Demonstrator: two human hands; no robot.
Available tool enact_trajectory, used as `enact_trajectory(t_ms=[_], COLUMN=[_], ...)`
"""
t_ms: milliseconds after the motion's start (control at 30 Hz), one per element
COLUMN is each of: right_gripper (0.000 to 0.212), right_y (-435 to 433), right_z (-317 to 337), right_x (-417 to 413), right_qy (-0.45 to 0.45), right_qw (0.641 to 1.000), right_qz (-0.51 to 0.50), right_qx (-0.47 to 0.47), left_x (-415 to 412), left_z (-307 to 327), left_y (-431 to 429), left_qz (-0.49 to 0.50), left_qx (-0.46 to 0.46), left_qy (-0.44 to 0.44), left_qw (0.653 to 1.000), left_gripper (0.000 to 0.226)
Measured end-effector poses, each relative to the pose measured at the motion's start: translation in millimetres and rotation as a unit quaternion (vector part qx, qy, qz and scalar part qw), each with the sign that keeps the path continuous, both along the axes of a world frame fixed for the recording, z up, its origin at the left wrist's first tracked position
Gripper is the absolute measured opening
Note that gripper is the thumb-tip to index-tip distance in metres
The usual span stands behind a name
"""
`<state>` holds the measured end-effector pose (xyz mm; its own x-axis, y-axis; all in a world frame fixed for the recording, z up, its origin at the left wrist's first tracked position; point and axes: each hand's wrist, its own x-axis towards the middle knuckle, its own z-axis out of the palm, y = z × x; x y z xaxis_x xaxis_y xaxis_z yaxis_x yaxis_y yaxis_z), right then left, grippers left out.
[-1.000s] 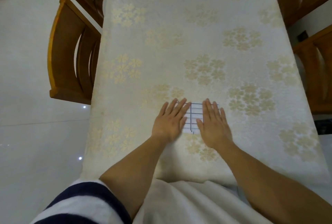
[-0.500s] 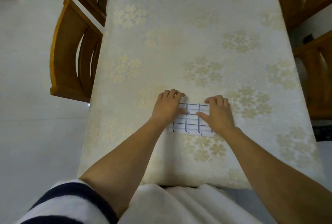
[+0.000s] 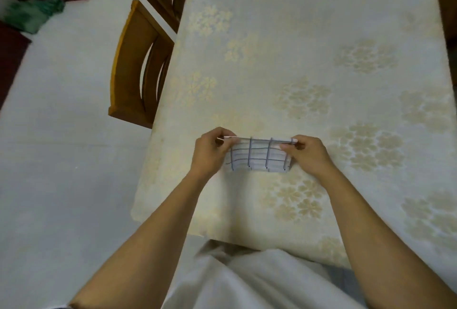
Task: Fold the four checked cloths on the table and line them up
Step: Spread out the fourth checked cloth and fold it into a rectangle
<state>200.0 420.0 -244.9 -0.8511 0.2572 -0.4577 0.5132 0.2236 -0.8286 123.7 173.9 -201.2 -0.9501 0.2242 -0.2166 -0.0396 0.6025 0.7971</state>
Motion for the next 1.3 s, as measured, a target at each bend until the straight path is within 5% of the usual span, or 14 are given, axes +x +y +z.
enact_trajectory(t_ms=[167, 333, 600, 933, 1300], right_gripper=[0.021, 0.031, 0.022, 0.007, 0.024], right_y=[-48, -110, -275, -526, -695], right_z=[29, 57, 88, 130, 151], right_x=[-31, -53, -40, -70, -147], right_qy=[0.067, 0.106, 0.130, 0.172, 0.204], right_qw=[0.997, 0.993, 0.989, 0.975, 0.951], right_qz=[0.009, 0.043, 0.043, 0.132, 0.217], right_qx=[-0.045, -0.040, -0.054, -0.047, -0.080], left_x=[11, 23, 42, 43, 16], left_z=[27, 37, 53, 92, 120], left_y=[-46, -96, -235, -474, -624], left_qz=[0.175, 0.134, 0.235, 0.310, 0.395], left_qx=[0.137, 0.188, 0.232, 0.255, 0.216], left_qy=[-0.006, -0.105, -0.057, -0.025, 0.063], left_qw=[0.975, 0.967, 0.942, 0.916, 0.891], left_gripper=[0.014, 0.029, 0.013, 0.021, 0.026])
